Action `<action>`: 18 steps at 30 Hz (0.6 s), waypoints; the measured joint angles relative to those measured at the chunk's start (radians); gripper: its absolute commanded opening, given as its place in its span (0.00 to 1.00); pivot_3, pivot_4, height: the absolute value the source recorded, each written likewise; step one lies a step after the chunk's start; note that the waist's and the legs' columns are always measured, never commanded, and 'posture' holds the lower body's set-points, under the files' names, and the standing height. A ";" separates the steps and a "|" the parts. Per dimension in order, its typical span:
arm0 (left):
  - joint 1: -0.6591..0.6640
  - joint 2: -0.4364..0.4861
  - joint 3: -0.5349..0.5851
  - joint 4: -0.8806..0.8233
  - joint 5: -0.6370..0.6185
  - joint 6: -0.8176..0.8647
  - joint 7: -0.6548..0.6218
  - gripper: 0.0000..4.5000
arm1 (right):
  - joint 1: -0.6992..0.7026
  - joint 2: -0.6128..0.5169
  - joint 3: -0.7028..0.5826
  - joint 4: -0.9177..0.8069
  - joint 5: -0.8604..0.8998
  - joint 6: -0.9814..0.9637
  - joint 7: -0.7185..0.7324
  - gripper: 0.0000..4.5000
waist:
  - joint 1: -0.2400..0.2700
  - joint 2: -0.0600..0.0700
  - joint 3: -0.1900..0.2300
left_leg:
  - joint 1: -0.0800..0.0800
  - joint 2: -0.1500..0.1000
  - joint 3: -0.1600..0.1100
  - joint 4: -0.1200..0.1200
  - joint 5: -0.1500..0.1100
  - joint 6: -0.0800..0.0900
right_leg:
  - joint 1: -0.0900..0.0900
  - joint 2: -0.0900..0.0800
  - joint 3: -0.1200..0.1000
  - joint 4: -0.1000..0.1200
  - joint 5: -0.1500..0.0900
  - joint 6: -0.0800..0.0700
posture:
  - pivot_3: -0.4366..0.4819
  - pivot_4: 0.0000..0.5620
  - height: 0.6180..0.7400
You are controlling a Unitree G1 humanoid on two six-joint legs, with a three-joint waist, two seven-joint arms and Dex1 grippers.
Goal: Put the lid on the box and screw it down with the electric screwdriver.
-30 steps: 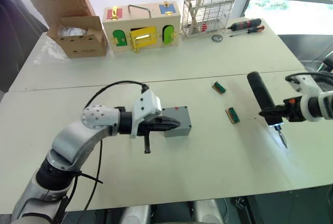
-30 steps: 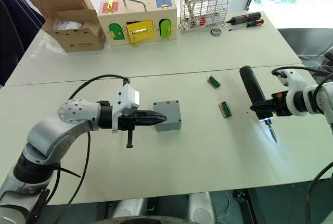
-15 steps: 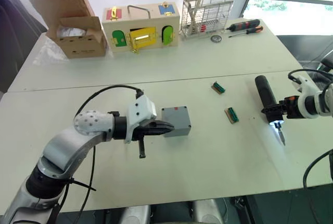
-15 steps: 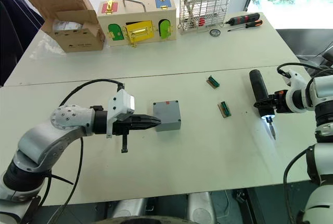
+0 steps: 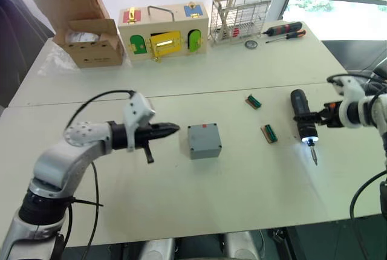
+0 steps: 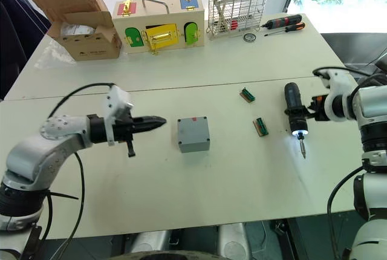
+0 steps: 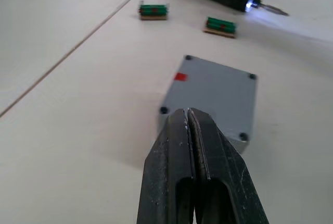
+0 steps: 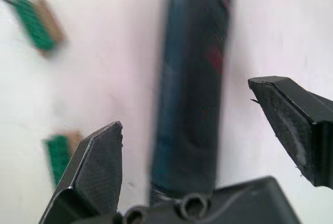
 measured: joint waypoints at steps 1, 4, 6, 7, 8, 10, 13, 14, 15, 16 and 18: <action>0.002 0.013 0.001 0.017 0.002 -0.006 -0.007 0.00 | -0.001 0.000 -0.018 -0.050 0.010 -0.008 0.003 0.99 | 0.000 0.000 0.000 | 0.000 0.000 0.000 0.000 0.000 0.000 | 0.000 0.000 0.000 0.000 0.000 0.000 | 0.48 0.27 0.95; 0.013 0.037 -0.003 0.061 0.024 -0.021 -0.026 0.00 | 0.044 -0.010 -0.050 -0.254 0.058 -0.019 0.046 0.99 | 0.001 0.000 0.000 | 0.000 0.000 0.000 0.000 0.000 0.000 | 0.000 0.000 0.000 -0.001 0.000 0.000 | 0.48 0.27 0.95; 0.019 0.044 -0.011 0.088 0.042 -0.034 -0.040 0.00 | 0.115 0.000 -0.071 -0.419 0.120 -0.023 0.089 0.99 | 0.003 -0.001 0.000 | 0.000 0.001 -0.001 0.000 0.000 0.000 | 0.000 0.000 -0.001 -0.001 0.000 0.000 | 0.48 0.27 0.95; 0.023 0.049 -0.020 0.096 0.049 -0.039 -0.049 0.00 | 0.158 0.019 -0.087 -0.507 0.169 -0.016 0.110 0.99 | 0.003 -0.001 0.000 | 0.000 0.001 -0.002 0.000 0.000 0.000 | 0.001 0.000 -0.001 -0.001 0.000 0.000 | 0.48 0.27 0.95; 0.023 0.049 -0.033 0.105 0.056 -0.041 -0.055 0.00 | 0.188 0.044 -0.088 -0.576 0.214 -0.006 0.126 0.99 | 0.003 -0.001 0.000 | -0.001 0.001 -0.002 0.000 0.000 0.000 | 0.001 0.000 -0.001 -0.001 0.000 0.000 | 0.48 0.27 0.95; 0.021 0.041 -0.076 0.119 0.083 -0.056 -0.065 0.00 | 0.277 0.079 -0.070 -0.715 0.269 0.010 0.132 0.99 | 0.009 -0.002 -0.001 | 0.000 0.000 -0.003 0.001 -0.001 0.001 | 0.002 -0.001 -0.001 0.000 0.000 0.000 | 0.48 0.27 0.95; 0.012 0.018 -0.143 0.168 0.144 -0.100 -0.072 0.00 | 0.371 0.094 -0.007 -0.777 0.278 0.007 0.117 0.99 | 0.018 -0.002 -0.001 | 0.000 -0.001 -0.002 0.003 -0.001 0.002 | 0.002 -0.001 -0.001 0.000 0.001 0.000 | 0.48 0.27 0.95; 0.005 0.001 -0.159 0.188 0.156 -0.108 -0.073 0.00 | 0.387 0.111 0.005 -0.783 0.277 0.004 0.105 0.99 | 0.019 -0.002 -0.001 | 0.000 -0.001 -0.002 0.003 -0.001 0.002 | 0.002 -0.001 0.000 0.000 0.001 0.000 | 0.48 0.27 0.95; -0.007 -0.022 -0.170 0.207 0.161 -0.111 -0.075 0.00 | 0.398 0.132 0.017 -0.791 0.274 -0.005 0.090 0.99 | 0.021 -0.002 -0.001 | 0.000 0.000 -0.003 0.003 -0.001 0.002 | 0.002 -0.001 -0.001 0.001 0.001 0.000 | 0.48 0.27 0.95; -0.017 -0.041 -0.181 0.215 0.164 -0.118 -0.076 0.00 | 0.402 0.148 0.037 -0.795 0.270 -0.013 0.078 0.99 | 0.022 -0.002 -0.001 | 0.000 0.000 -0.003 0.003 -0.001 0.001 | 0.002 -0.001 -0.001 0.001 0.001 0.000 | 0.48 0.27 0.95; -0.045 -0.062 -0.205 0.227 0.176 -0.127 -0.085 0.00 | 0.418 0.172 0.061 -0.801 0.259 -0.030 0.056 0.99 | 0.024 -0.002 -0.001 | 0.000 0.000 -0.003 0.002 0.000 -0.001 | 0.002 0.000 -0.001 0.001 0.001 0.000 | 0.48 0.27 0.95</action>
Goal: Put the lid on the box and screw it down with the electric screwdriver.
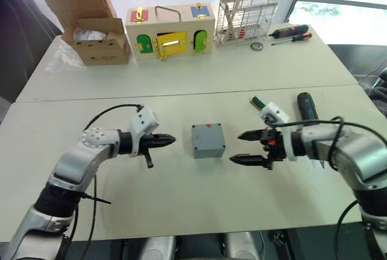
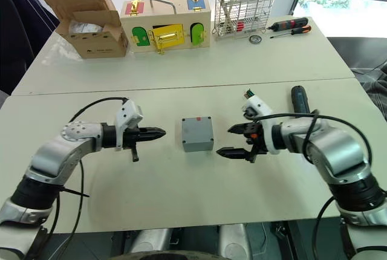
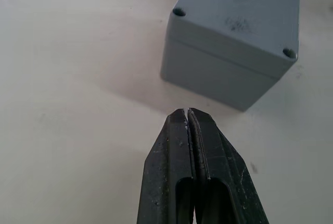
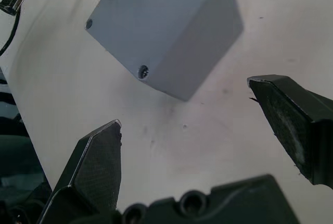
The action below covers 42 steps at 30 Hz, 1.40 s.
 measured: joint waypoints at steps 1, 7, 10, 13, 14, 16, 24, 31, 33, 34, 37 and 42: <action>-0.006 -0.006 -0.001 0.005 0.006 -0.003 -0.002 0.00 | 0.003 0.010 0.012 0.000 -0.002 -0.004 -0.009 0.99 | 0.000 0.000 0.000 | 0.000 0.000 0.000 0.000 0.000 0.000 | 0.000 0.000 0.000 0.000 0.000 0.000 | 0.48 0.27 0.95; -0.106 -0.113 -0.081 0.126 0.084 -0.073 -0.018 0.00 | 0.013 0.104 0.045 -0.001 -0.005 0.003 -0.073 0.99 | 0.003 -0.001 -0.001 | 0.000 -0.001 0.000 0.001 0.000 -0.001 | 0.001 0.000 0.000 0.000 0.000 0.000 | 0.48 0.27 0.95; -0.126 -0.159 -0.079 0.212 0.109 -0.111 -0.015 0.00 | 0.017 0.114 0.053 -0.004 0.006 0.028 -0.085 0.99 | 0.000 -0.001 -0.001 | 0.000 -0.001 0.000 0.001 0.000 -0.001 | 0.001 0.000 0.000 0.000 0.000 0.000 | 0.48 0.27 0.95; -0.156 -0.203 -0.073 0.278 0.124 -0.141 -0.014 0.00 | 0.021 0.134 0.040 -0.022 0.042 0.095 -0.108 0.99 | 0.000 -0.001 -0.001 | 0.000 -0.001 0.000 0.001 0.001 -0.001 | 0.000 0.000 -0.001 0.000 0.000 0.000 | 0.48 0.27 0.95; -0.165 -0.211 -0.073 0.291 0.132 -0.154 -0.014 0.00 | 0.022 0.145 0.037 -0.032 0.058 0.117 -0.113 0.99 | 0.000 -0.001 -0.001 | 0.000 -0.001 0.000 0.001 0.001 -0.001 | 0.000 0.000 -0.001 0.000 0.000 0.000 | 0.48 0.27 0.95; -0.186 -0.232 -0.074 0.321 0.146 -0.181 -0.016 0.00 | 0.026 0.167 0.024 -0.051 0.099 0.160 -0.122 0.99 | 0.000 -0.001 -0.001 | 0.000 -0.001 0.000 0.001 0.001 -0.001 | 0.000 0.000 -0.001 0.000 0.000 0.000 | 0.48 0.27 0.95; -0.184 -0.206 -0.100 0.404 0.233 -0.274 -0.029 0.00 | 0.044 0.017 -0.010 -0.119 0.111 0.150 -0.125 0.99 | 0.001 -0.001 -0.001 | 0.000 -0.001 0.000 0.002 0.000 0.001 | 0.000 0.000 -0.001 0.000 0.000 0.000 | 0.48 0.27 0.95; -0.083 -0.100 -0.058 0.259 0.227 -0.229 -0.041 0.00 | 0.026 -0.105 0.040 0.002 -0.033 -0.064 -0.051 0.99 | -0.007 -0.001 -0.001 | 0.000 0.000 0.001 0.003 -0.001 0.001 | 0.000 0.001 -0.001 0.002 0.000 0.000 | 0.48 0.27 0.95; -0.047 -0.098 -0.056 0.175 0.190 -0.178 -0.057 0.00 | 0.000 -0.084 0.066 0.056 -0.070 -0.131 -0.036 0.99 | -0.007 -0.001 -0.001 | 0.000 0.000 0.001 0.003 -0.001 0.001 | 0.000 0.000 0.000 0.002 0.000 0.000 | 0.48 0.27 0.95; -0.034 -0.098 -0.057 0.141 0.174 -0.156 -0.062 0.00 | -0.012 -0.066 0.073 0.074 -0.079 -0.154 -0.026 0.99 | -0.006 -0.001 -0.001 | 0.000 0.000 0.001 0.003 -0.001 0.001 | 0.000 0.000 0.000 0.002 0.000 0.000 | 0.48 0.27 0.95; -0.027 -0.105 -0.064 0.093 0.169 -0.115 -0.066 0.00 | -0.038 -0.002 0.099 0.090 -0.079 -0.191 0.002 0.99 | -0.001 -0.001 -0.001 | 0.000 0.000 0.000 0.006 -0.001 0.001 | 0.001 0.000 -0.001 0.003 0.000 0.000 | 0.48 0.27 0.95; -0.026 -0.167 -0.069 0.086 0.160 -0.102 -0.045 0.00 | -0.038 0.017 0.125 0.080 -0.082 -0.191 0.029 0.99 | 0.001 -0.001 -0.001 | -0.001 0.000 0.001 0.011 -0.001 0.002 | 0.002 0.000 0.000 0.004 0.000 0.000 | 0.48 0.27 0.95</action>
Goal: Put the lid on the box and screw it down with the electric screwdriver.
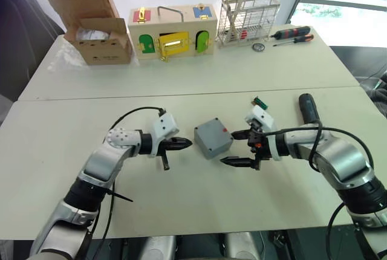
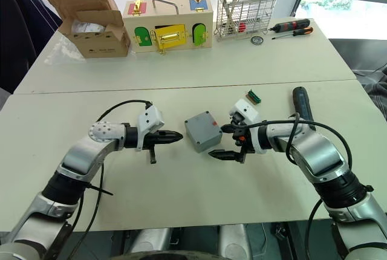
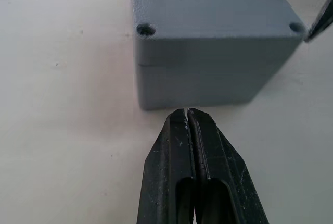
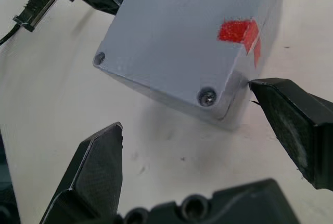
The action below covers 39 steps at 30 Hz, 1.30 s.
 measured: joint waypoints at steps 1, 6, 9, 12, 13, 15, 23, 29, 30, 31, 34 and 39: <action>0.001 -0.006 0.000 0.001 0.000 0.000 0.003 0.00 | 0.001 0.001 0.000 -0.010 0.002 0.012 0.002 0.99 | 0.000 0.000 0.000 | 0.000 0.000 0.000 0.000 0.000 0.000 | 0.000 0.000 0.000 0.000 0.000 0.000 | 0.48 0.27 0.95; 0.002 -0.016 -0.006 0.036 0.019 -0.007 0.019 0.00 | 0.039 0.000 -0.001 -0.066 0.007 0.059 0.001 0.99 | 0.000 0.000 0.000 | 0.000 0.000 0.000 0.000 0.000 0.000 | 0.000 0.000 -0.001 0.000 0.000 0.000 | 0.48 0.27 0.95; 0.002 -0.016 -0.007 0.037 0.022 -0.009 0.017 0.00 | 0.048 0.006 -0.002 -0.075 0.013 0.080 -0.005 0.99 | 0.000 0.000 0.000 | 0.000 0.000 0.000 0.000 0.000 0.000 | 0.000 0.000 0.000 0.000 0.000 0.000 | 0.48 0.27 0.95; 0.001 -0.016 -0.007 0.038 0.024 -0.010 0.014 0.00 | 0.054 0.008 -0.007 -0.088 0.025 0.102 -0.017 0.99 | 0.001 0.000 0.000 | 0.000 0.000 0.000 0.000 0.000 0.000 | 0.000 0.000 0.000 0.000 0.000 0.000 | 0.48 0.27 0.95; 0.000 -0.017 -0.007 0.042 0.024 -0.010 0.013 0.00 | 0.056 0.008 -0.007 -0.092 0.028 0.105 -0.020 0.99 | 0.001 0.000 0.000 | 0.000 0.000 0.000 0.000 0.000 0.000 | 0.000 0.000 0.000 0.000 0.000 0.000 | 0.48 0.27 0.95; -0.005 -0.018 -0.008 0.048 0.027 -0.011 0.010 0.00 | 0.061 0.009 -0.008 -0.105 0.029 0.114 -0.032 0.99 | 0.001 0.000 0.000 | 0.000 0.000 0.000 0.000 0.000 0.000 | 0.000 0.000 0.000 0.000 0.000 0.000 | 0.48 0.27 0.95; 0.013 0.084 0.045 0.025 0.010 0.012 -0.012 0.00 | 0.075 -0.086 -0.242 -0.132 0.100 0.245 -0.083 0.99 | 0.000 0.000 0.000 | -0.001 0.000 0.000 0.001 -0.001 0.001 | -0.001 0.000 0.000 0.001 0.000 0.000 | 0.48 0.27 0.95; -0.047 0.043 0.227 -0.045 -0.161 0.144 0.031 0.00 | -0.028 0.006 -0.471 -0.025 0.175 0.279 -0.170 0.99 | 0.004 -0.001 0.000 | -0.001 0.000 -0.002 0.001 -0.002 0.004 | 0.000 0.000 -0.001 0.002 0.000 0.000 | 0.48 0.27 0.95; -0.071 0.025 0.238 -0.062 -0.192 0.166 0.039 0.00 | -0.040 0.032 -0.452 0.034 0.144 0.236 -0.194 0.99 | 0.003 -0.001 0.000 | -0.001 -0.001 -0.001 0.002 -0.001 0.002 | 0.001 -0.001 -0.001 0.002 0.000 0.000 | 0.48 0.27 0.95; -0.086 0.017 0.240 -0.082 -0.213 0.184 0.048 0.00 | -0.056 0.057 -0.429 0.097 0.110 0.188 -0.216 0.99 | 0.000 -0.001 0.000 | 0.000 -0.001 0.000 0.002 0.000 0.000 | 0.000 -0.001 0.000 0.002 0.000 0.000 | 0.48 0.27 0.95; -0.116 -0.005 0.229 -0.136 -0.249 0.220 0.070 0.00 | -0.117 0.121 -0.354 0.286 -0.002 0.032 -0.270 0.99 | -0.007 -0.001 0.000 | 0.000 -0.001 0.003 0.001 0.000 0.000 | -0.002 -0.001 0.002 0.004 0.000 0.000 | 0.48 0.27 0.95; -0.102 0.000 0.200 -0.265 -0.274 0.288 0.119 0.00 | -0.223 0.211 -0.277 0.588 -0.161 -0.189 -0.360 0.88 | -0.025 -0.001 0.000 | 0.000 0.000 0.003 -0.001 0.000 0.000 | -0.005 -0.001 0.001 0.006 0.000 0.000 | 0.48 0.27 0.95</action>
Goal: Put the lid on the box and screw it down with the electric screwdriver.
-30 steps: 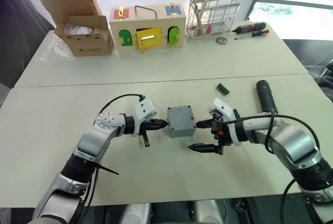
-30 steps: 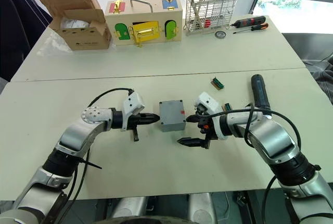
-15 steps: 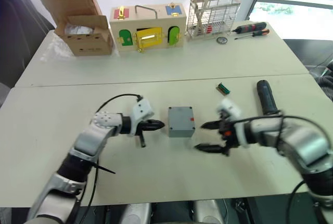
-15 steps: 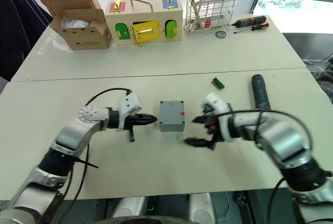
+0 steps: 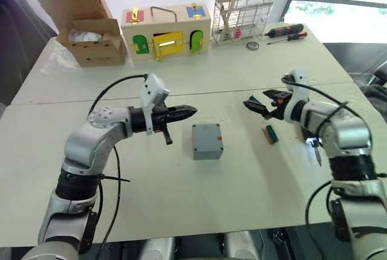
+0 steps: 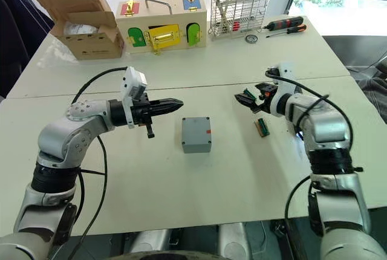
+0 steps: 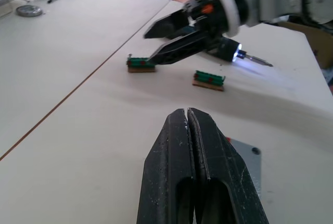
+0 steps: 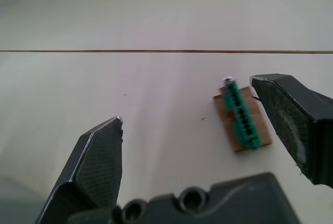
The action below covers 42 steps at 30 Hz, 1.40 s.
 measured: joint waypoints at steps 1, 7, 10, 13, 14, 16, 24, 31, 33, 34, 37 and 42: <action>0.012 0.004 0.000 -0.019 -0.006 0.012 0.008 0.00 | -0.010 0.007 0.007 0.032 -0.014 -0.032 -0.003 0.82 | -0.001 0.000 0.000 | 0.000 0.000 0.000 0.000 0.000 0.000 | 0.000 0.000 0.000 0.000 0.000 0.000 | 0.48 0.27 0.95; 0.051 0.014 0.001 -0.067 -0.043 0.058 0.059 0.00 | -0.066 0.052 0.017 0.215 -0.085 -0.179 -0.018 0.75 | 0.000 0.000 0.000 | 0.000 0.000 0.000 0.001 0.000 0.000 | 0.000 0.000 0.000 0.000 0.000 0.000 | 0.48 0.27 0.95; 0.051 0.016 0.000 -0.067 -0.045 0.059 0.071 0.00 | -0.089 0.068 0.017 0.266 -0.100 -0.222 -0.018 0.75 | 0.000 0.000 0.000 | 0.000 0.000 0.000 0.001 0.000 0.000 | 0.000 0.000 0.000 0.000 0.000 0.000 | 0.48 0.27 0.95; 0.051 0.023 0.000 -0.065 -0.047 0.057 0.074 0.00 | -0.116 0.080 0.015 0.315 -0.110 -0.250 -0.018 0.75 | -0.002 0.000 0.000 | 0.000 0.000 0.000 0.001 0.000 0.000 | 0.000 0.000 0.000 0.000 0.000 0.000 | 0.48 0.27 0.95; 0.051 0.026 0.000 -0.064 -0.047 0.056 0.074 0.00 | -0.123 0.085 0.012 0.330 -0.110 -0.259 -0.018 0.75 | -0.002 0.000 0.000 | 0.000 0.000 0.000 0.001 0.000 0.000 | 0.000 0.000 0.000 0.000 0.000 0.000 | 0.48 0.27 0.95; 0.051 0.032 -0.002 -0.063 -0.045 0.052 0.074 0.00 | -0.134 0.099 0.002 0.352 -0.108 -0.263 -0.016 0.75 | -0.003 0.000 0.000 | 0.000 0.000 0.000 0.001 0.000 0.000 | 0.000 0.000 0.000 0.000 0.000 0.000 | 0.48 0.27 0.95; 0.059 0.047 -0.013 -0.054 -0.037 0.028 0.075 0.00 | -0.136 0.115 -0.015 0.373 -0.109 -0.265 -0.015 0.52 | -0.002 0.000 0.000 | 0.000 0.000 0.000 0.001 0.000 0.000 | 0.001 0.000 0.000 0.000 0.000 0.000 | 0.48 0.27 0.95; 0.060 0.047 -0.013 -0.053 -0.037 0.015 0.077 0.00 | -0.136 0.121 -0.028 0.373 -0.109 -0.263 -0.018 0.00 | -0.003 0.000 0.000 | 0.000 0.000 0.000 0.001 0.000 0.000 | 0.000 0.000 0.000 0.000 0.000 0.000 | 0.48 0.27 0.95; 0.060 0.047 -0.014 -0.053 -0.037 0.014 0.078 0.00 | -0.136 0.122 -0.028 0.373 -0.109 -0.259 -0.018 0.00 | -0.003 0.000 0.000 | 0.000 0.000 0.000 0.001 0.000 0.000 | 0.000 0.000 0.000 0.000 0.000 0.000 | 0.48 0.27 0.95; 0.061 0.047 -0.014 -0.053 -0.037 0.014 0.079 0.00 | -0.136 0.122 -0.028 0.373 -0.109 -0.257 -0.017 0.00 | -0.003 0.000 0.000 | 0.000 0.000 0.000 0.001 0.000 0.000 | 0.000 0.000 0.000 0.000 0.000 0.000 | 0.48 0.27 0.95; 0.064 0.050 -0.014 -0.053 -0.037 0.014 0.079 0.00 | -0.136 0.122 -0.029 0.373 -0.109 -0.257 -0.018 0.00 | -0.003 0.000 0.000 | 0.000 0.000 0.000 0.001 0.000 0.000 | 0.000 0.000 0.000 0.000 0.000 0.000 | 0.48 0.27 0.95; 0.068 0.054 -0.014 -0.046 -0.037 0.013 0.080 0.00 | -0.136 0.123 -0.035 0.373 -0.109 -0.258 -0.019 0.12 | -0.002 0.000 0.000 | 0.000 0.000 0.000 0.001 0.000 0.000 | 0.001 0.000 0.000 0.000 0.000 0.000 | 0.48 0.27 0.95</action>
